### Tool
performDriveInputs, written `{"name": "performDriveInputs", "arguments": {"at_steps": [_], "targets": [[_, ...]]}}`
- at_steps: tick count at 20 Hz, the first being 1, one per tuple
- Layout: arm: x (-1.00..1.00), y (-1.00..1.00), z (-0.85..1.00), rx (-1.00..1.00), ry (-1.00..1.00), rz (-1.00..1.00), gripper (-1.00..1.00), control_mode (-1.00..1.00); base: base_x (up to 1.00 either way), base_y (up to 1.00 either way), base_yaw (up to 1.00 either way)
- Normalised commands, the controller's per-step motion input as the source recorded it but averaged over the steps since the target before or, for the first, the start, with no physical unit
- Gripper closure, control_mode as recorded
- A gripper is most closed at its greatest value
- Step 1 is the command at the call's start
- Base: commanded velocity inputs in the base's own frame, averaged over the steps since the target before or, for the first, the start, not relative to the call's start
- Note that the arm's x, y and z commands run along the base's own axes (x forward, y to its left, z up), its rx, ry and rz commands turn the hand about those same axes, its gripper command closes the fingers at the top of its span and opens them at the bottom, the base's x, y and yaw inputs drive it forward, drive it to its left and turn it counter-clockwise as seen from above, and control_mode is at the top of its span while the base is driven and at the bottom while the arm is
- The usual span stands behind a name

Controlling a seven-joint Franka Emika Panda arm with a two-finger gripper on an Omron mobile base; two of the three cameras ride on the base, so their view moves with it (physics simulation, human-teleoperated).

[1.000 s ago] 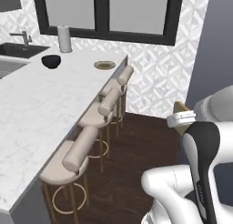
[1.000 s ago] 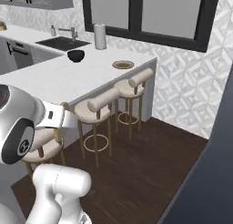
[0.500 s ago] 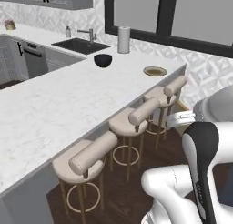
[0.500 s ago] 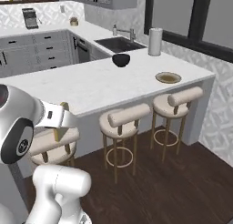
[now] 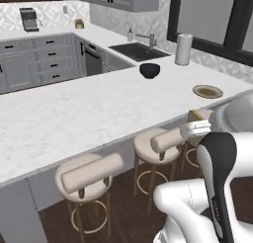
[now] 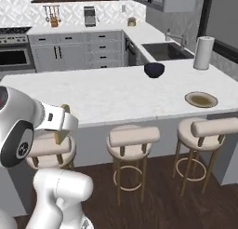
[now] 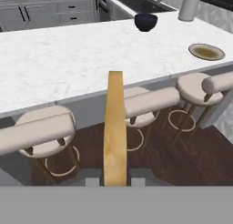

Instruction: Start the toaster. Once the lever pops up, take the bread to the plate on the dining counter.

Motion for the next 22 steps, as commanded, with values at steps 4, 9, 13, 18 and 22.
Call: {"name": "performDriveInputs", "arguments": {"at_steps": [4, 9, 13, 18, 22], "targets": [[0.00, 0.00, 0.00, 0.00, 0.00, 0.00, 1.00, 1.00, 0.13, -1.00, 0.43], [0.00, 0.00, 0.00, 0.00, 0.00, 0.00, 1.00, 1.00, 0.06, -1.00, 0.37], [0.00, 0.00, 0.00, 0.00, 0.00, 0.00, 1.00, 1.00, 0.08, -1.00, 0.27], [0.00, 0.00, 0.00, 0.00, 0.00, 0.00, 1.00, 1.00, 0.14, -0.94, 0.24], [0.00, 0.00, 0.00, 0.00, 0.00, 0.00, 1.00, 1.00, 0.22, -0.91, 0.28]]}}
